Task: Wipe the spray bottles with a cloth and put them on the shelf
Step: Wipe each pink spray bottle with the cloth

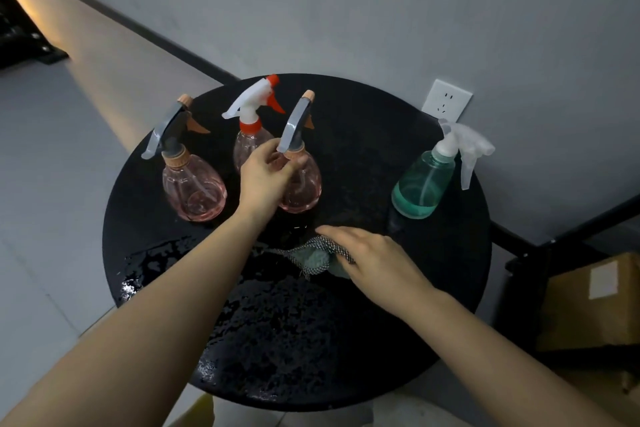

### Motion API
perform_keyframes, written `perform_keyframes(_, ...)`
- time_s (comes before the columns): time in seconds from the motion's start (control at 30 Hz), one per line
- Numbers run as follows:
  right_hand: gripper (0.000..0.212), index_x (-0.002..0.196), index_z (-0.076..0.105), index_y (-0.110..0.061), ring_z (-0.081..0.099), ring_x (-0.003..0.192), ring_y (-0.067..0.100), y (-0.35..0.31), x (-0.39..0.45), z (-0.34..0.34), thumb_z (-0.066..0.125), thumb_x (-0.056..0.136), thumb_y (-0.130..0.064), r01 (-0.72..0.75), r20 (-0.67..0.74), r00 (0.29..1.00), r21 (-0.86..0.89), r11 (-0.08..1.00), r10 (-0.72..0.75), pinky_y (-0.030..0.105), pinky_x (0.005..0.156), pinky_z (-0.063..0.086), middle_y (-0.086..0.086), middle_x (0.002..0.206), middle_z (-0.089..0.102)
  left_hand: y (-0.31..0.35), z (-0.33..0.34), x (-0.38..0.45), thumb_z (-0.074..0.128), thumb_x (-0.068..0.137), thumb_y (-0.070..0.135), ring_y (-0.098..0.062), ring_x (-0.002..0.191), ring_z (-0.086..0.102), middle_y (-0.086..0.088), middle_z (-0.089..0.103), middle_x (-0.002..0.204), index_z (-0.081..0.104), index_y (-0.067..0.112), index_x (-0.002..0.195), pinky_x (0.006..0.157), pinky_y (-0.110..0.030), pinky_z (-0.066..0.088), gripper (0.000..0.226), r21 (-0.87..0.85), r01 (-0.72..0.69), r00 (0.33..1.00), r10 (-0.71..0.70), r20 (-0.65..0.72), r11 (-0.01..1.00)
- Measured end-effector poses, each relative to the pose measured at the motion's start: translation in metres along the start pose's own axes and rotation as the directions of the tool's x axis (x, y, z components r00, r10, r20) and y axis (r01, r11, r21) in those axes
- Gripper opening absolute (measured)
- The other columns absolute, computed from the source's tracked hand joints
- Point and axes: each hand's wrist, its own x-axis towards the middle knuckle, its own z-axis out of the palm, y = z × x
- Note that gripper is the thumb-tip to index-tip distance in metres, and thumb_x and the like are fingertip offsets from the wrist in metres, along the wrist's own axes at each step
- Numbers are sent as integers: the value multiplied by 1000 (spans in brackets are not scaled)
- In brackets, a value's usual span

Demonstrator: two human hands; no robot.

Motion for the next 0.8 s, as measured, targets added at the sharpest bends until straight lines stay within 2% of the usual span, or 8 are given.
perform_keyframes(0.13,44,135,46,-29,53,119,16,-1,1,-1,49,94,-16,-35,13,999,36,999,35,36,98,43,-7,136,51,8,-12,-4,72,80,20,-11,105,60,4,64,105,62,24,105,88,-18,49,27,-90,6,1000,-7,-11,996)
perform_keyframes(0.3,39,129,51,-31,60,101,14,-3,0,-3,48,93,-19,-108,47,993,90,990,104,34,88,48,-4,122,61,23,-37,-9,74,76,35,-11,94,65,5,69,94,67,26,97,89,-42,52,25,-56,-29,999,28,-23,998)
perform_keyframes(0.4,35,123,56,-35,58,68,4,-5,-1,-9,48,92,-19,-165,81,985,125,978,156,24,67,50,-6,98,68,36,-50,-17,75,65,48,-15,95,67,5,71,94,67,35,90,90,-45,52,29,-99,-38,999,36,-16,994)
perform_keyframes(0.47,33,118,59,-36,56,58,4,-9,-1,-17,49,92,-19,-205,103,976,137,969,192,23,58,47,-8,81,66,45,-59,-25,75,65,48,-17,96,67,3,71,97,67,33,92,91,-44,52,32,-129,-25,1000,25,3,991)
perform_keyframes(0.57,31,111,62,-41,61,64,9,-17,-1,-32,49,90,-21,-246,106,967,182,952,230,30,61,51,-9,77,66,58,-72,-39,71,79,32,-11,91,66,3,69,97,66,24,98,84,-31,54,21,-138,-1,1000,5,31,990)
perform_keyframes(0.67,31,110,62,-41,64,88,7,-25,-1,-49,51,88,-21,-244,23,969,259,935,246,31,80,52,-11,95,70,68,-83,-54,69,82,28,0,75,66,6,69,91,66,18,104,64,-17,51,24,-185,53,999,-52,9,981)
perform_keyframes(0.73,33,113,63,-39,61,96,6,-34,0,-61,53,88,-20,-220,-71,965,301,928,252,25,87,47,-14,100,69,72,-92,-63,69,82,28,0,69,66,6,69,90,66,18,105,58,-17,52,26,-203,111,994,-111,13,973)
perform_keyframes(0.8,31,110,64,-38,60,94,5,-46,2,-70,54,88,-20,-199,-144,954,351,915,262,23,83,44,-17,94,67,75,-99,-71,71,80,29,-6,68,67,5,69,87,67,20,102,60,-25,56,24,-205,168,986,-162,44,964)
